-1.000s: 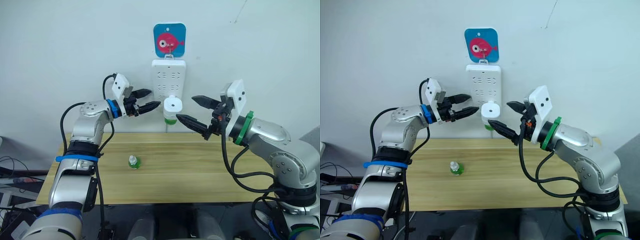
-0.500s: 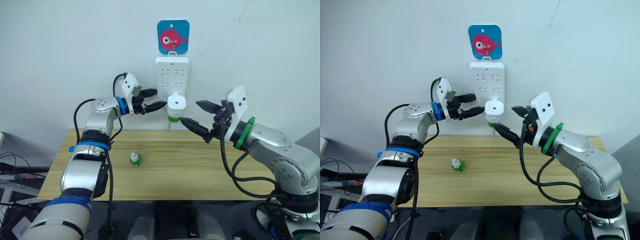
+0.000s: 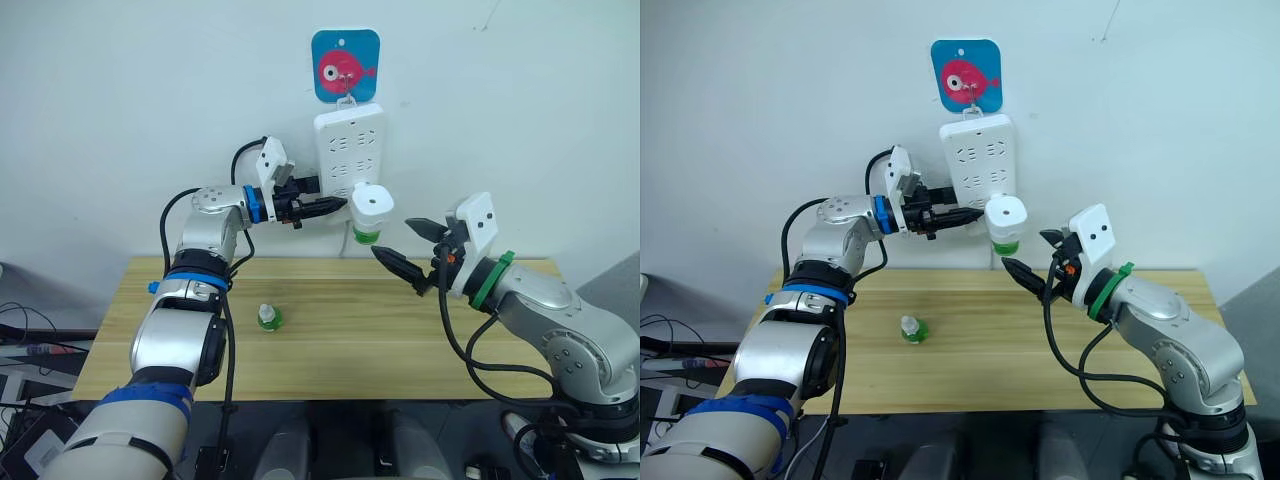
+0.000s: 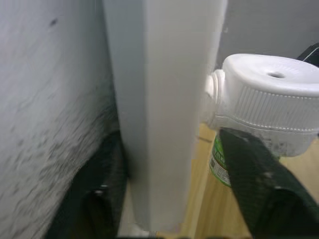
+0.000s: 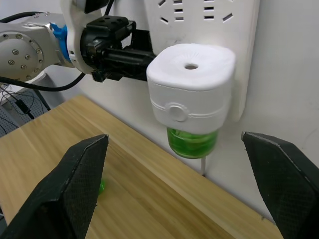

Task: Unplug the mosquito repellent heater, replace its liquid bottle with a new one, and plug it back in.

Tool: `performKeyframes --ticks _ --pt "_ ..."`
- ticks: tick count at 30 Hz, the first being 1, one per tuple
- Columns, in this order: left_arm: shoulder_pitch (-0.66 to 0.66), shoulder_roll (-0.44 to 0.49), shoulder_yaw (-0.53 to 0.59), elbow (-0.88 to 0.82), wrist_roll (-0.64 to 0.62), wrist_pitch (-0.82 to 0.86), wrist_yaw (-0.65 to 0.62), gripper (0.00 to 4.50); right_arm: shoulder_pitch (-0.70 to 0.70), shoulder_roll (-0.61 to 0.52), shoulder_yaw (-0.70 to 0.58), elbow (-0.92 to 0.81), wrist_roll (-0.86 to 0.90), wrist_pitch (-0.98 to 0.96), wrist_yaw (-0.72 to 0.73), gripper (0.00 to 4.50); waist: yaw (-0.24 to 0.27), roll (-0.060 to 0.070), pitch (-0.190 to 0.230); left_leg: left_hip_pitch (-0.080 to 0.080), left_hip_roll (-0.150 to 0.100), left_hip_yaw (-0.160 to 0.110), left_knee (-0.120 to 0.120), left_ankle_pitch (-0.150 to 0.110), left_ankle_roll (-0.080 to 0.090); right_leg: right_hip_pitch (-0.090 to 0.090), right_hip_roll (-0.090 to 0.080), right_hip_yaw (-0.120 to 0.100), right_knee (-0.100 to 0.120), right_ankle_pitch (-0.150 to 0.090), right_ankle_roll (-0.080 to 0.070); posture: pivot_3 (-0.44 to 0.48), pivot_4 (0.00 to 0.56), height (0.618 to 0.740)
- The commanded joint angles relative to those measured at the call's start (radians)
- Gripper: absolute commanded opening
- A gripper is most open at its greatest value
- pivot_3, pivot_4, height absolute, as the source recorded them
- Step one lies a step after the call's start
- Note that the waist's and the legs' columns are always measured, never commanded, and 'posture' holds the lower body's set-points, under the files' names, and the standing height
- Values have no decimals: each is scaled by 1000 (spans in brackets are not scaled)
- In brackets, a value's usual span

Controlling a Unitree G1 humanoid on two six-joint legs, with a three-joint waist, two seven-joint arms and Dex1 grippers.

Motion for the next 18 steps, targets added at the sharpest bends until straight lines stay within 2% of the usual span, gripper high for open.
performKeyframes --ticks 1,5,9,18 --pt "-13 -6 12 -62 -23 12 -16 1300 -8 18 -1 -49 -2 -16 -19 4500 0 0 1 0 0 0 0 0 0 0 0 0 0 0 0 -24 218 740" --pt "-10 -3 14 -69 -20 20 -12 1305 -36 53 17 -58 -14 -6 -66 4500 0 0 4 0 0 0 0 0 -1 0 0 0 0 0 0 -24 221 740" --pt "-6 -4 12 -77 -15 27 -3 1305 -82 113 64 -45 -96 -17 -161 4500 -1 0 6 0 0 0 0 1 -1 0 0 0 0 0 0 -24 222 740" --pt "-1 -4 10 -83 -7 17 7 1305 -186 229 161 43 -273 -28 -277 4500 -2 1 6 0 0 0 0 1 -1 -1 0 0 1 0 0 -26 221 740"
